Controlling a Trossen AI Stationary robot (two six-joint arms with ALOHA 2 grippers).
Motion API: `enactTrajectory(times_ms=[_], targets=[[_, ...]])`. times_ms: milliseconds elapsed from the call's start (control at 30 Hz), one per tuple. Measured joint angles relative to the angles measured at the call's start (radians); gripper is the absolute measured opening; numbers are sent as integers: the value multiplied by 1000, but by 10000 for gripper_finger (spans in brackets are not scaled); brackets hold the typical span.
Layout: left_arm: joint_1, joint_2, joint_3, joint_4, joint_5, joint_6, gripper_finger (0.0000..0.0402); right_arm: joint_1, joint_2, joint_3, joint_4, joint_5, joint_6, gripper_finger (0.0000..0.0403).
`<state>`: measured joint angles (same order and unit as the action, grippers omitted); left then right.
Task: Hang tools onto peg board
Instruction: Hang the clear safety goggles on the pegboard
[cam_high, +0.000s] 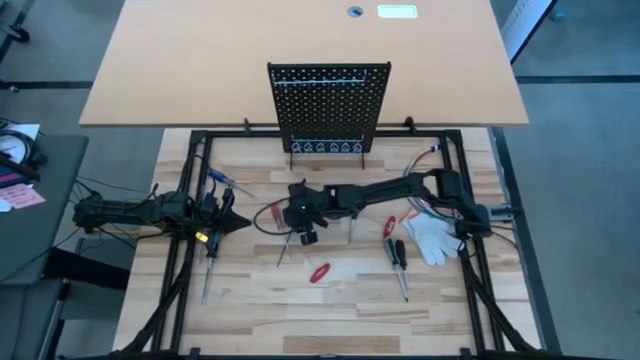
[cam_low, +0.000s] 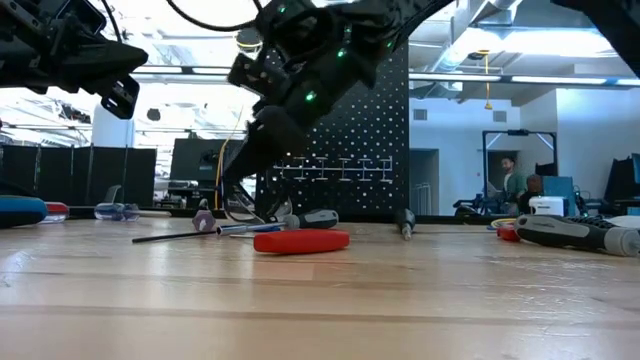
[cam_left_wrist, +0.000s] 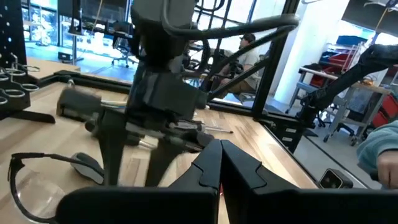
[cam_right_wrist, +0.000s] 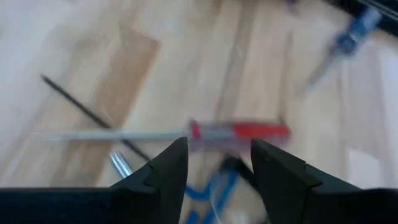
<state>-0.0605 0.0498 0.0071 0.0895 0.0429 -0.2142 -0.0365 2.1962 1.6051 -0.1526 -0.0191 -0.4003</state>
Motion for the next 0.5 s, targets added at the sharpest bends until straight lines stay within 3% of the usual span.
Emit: enactTrajectory(times_ms=[233, 500], targets=[[0, 0, 0, 0, 0, 0, 0, -6, 3, -3, -38, -18, -9, 167], [0, 0, 0, -1, 0, -2, 0, -4, 1, -3, -156, 37, -16, 94]])
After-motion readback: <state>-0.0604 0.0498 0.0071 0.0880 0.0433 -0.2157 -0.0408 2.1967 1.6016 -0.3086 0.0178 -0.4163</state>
